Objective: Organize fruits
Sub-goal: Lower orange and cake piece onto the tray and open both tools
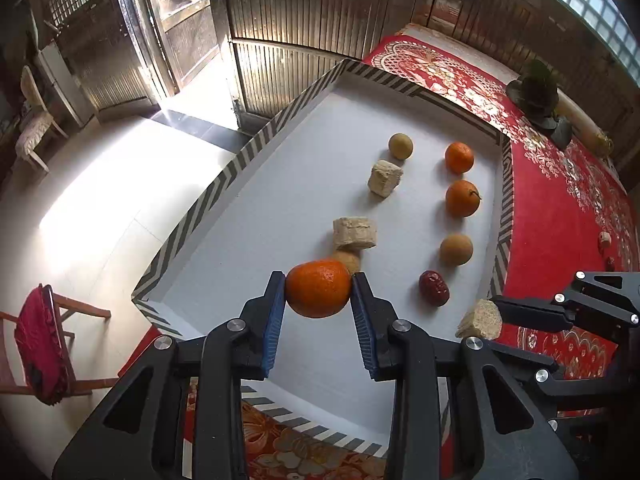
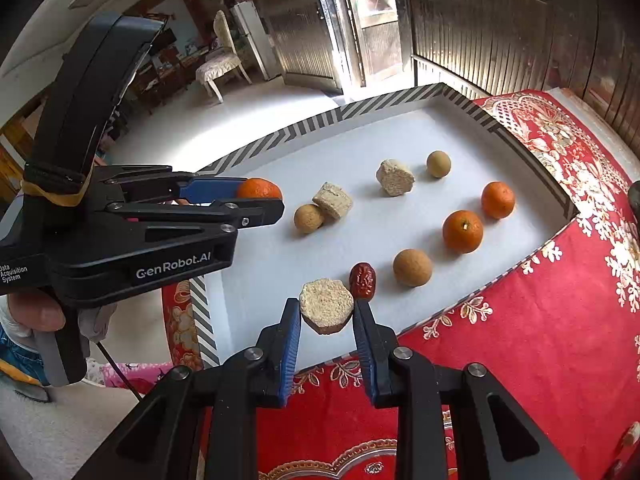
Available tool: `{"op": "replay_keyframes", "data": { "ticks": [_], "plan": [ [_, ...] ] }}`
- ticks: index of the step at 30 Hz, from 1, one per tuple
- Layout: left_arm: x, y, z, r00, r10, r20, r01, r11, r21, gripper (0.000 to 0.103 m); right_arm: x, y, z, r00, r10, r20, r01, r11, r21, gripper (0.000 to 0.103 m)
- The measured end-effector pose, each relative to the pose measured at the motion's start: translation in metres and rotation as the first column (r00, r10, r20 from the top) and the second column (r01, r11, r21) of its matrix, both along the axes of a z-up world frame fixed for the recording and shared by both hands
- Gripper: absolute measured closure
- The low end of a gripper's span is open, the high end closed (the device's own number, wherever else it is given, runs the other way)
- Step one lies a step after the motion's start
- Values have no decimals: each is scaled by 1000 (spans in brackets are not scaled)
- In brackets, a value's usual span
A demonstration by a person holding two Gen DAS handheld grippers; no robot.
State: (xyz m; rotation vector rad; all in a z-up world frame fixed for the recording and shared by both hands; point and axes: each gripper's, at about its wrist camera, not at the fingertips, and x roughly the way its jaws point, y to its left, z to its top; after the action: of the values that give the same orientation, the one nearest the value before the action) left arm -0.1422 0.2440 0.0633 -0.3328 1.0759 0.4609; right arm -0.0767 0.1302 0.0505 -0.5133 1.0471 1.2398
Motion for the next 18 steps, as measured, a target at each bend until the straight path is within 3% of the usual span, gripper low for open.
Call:
{"op": "replay_keyframes", "data": {
  "ticks": [6,18],
  "plan": [
    [-10,14,-9,999,40,-21,-41,999,-24,71,-3,13,-12,999,33,-35,-33,999,-11,77],
    [4,8,-26,999,17,-50,-19,999,-38,71,2,37,-37,997,57,-50,-60,996,-63,77]
  ]
}}
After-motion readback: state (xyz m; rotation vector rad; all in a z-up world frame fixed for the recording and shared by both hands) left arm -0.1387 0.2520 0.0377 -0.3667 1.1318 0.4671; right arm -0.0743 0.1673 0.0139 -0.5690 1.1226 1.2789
